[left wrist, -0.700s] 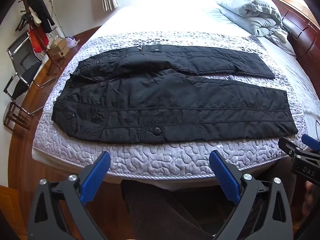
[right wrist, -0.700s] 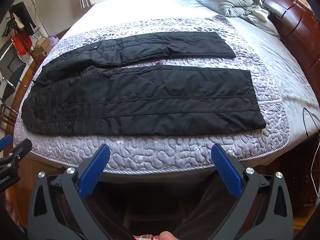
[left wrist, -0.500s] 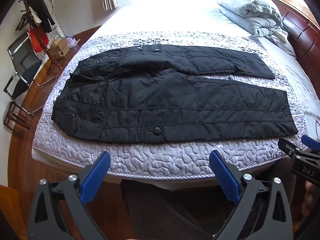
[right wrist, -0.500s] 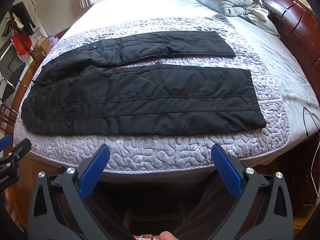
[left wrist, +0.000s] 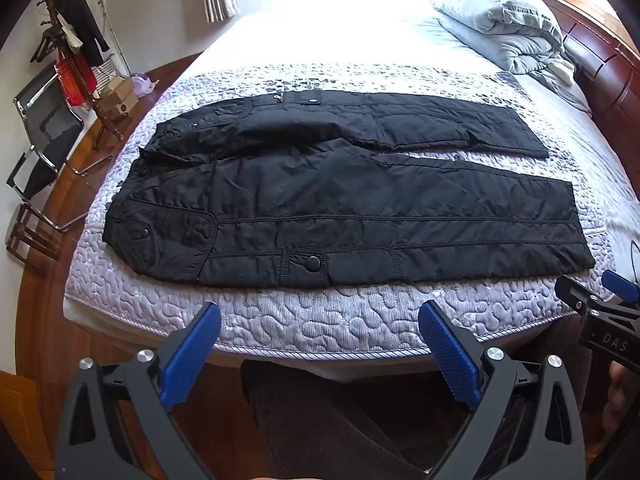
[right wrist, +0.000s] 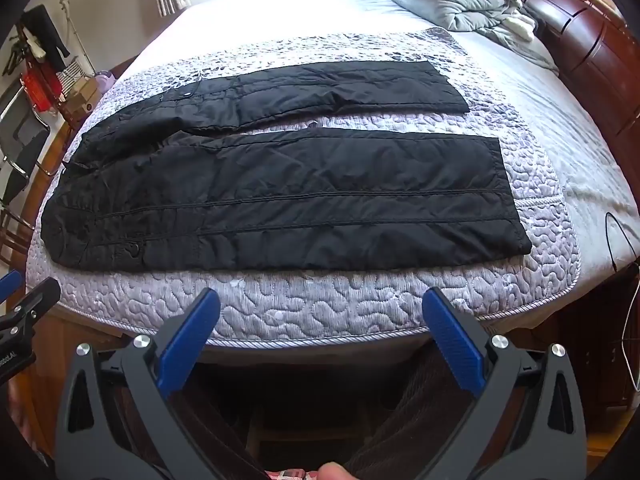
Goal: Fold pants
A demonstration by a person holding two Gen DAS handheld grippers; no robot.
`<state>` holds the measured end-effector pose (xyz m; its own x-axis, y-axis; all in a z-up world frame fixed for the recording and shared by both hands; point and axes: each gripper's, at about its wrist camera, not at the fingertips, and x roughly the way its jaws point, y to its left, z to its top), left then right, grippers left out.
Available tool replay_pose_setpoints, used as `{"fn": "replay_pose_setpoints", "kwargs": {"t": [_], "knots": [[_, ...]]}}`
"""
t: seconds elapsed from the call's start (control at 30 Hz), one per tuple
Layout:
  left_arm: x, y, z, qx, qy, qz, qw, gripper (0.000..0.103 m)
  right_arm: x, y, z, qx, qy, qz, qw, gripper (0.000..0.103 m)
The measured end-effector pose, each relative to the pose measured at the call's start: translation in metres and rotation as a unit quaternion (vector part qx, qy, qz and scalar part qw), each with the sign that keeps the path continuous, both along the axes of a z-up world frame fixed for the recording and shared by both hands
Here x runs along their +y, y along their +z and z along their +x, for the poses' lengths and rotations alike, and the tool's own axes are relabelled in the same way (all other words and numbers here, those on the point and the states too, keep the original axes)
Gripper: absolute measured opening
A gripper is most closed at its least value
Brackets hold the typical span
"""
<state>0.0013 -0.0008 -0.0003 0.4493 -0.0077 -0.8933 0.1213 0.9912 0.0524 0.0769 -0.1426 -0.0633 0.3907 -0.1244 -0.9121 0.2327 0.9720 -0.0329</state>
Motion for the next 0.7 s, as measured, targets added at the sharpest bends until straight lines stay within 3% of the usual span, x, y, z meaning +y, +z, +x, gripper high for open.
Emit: {"fn": "replay_pose_setpoints", "kwargs": {"t": [0.7], "knots": [[-0.0030, 0.0056, 0.0013, -0.003, -0.003, 0.004, 1.0000, 0.099, -0.0037, 0.0027, 0.0006, -0.003, -0.001, -0.003, 1.000, 0.101]]}}
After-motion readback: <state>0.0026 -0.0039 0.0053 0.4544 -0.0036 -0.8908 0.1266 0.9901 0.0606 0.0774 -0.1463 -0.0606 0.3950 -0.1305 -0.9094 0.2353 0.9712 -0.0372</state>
